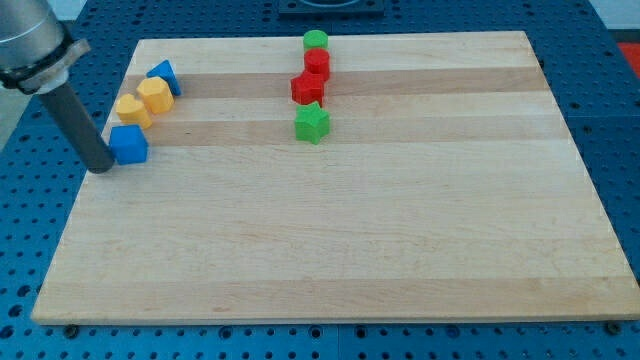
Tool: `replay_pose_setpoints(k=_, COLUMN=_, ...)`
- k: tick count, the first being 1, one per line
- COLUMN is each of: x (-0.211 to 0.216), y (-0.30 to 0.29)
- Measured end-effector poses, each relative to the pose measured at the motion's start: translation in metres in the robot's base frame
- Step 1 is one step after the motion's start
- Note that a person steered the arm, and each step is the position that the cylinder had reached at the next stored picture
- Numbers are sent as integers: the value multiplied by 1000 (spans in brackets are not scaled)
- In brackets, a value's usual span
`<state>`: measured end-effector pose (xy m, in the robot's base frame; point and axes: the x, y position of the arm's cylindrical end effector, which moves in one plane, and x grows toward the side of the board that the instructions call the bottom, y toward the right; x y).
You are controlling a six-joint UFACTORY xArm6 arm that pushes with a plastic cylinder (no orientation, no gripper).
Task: Move the yellow heart to the center
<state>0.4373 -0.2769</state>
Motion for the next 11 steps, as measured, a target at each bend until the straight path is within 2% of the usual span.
replay_pose_setpoints(k=1, x=-2, y=-28)
replay_pose_setpoints(k=2, x=-3, y=-27)
replay_pose_setpoints(k=4, x=-40, y=-28)
replay_pose_setpoints(k=7, x=-66, y=-27)
replay_pose_setpoints(k=9, x=-65, y=18)
replay_pose_setpoints(k=10, x=-66, y=-24)
replay_pose_setpoints(k=11, x=-92, y=-14)
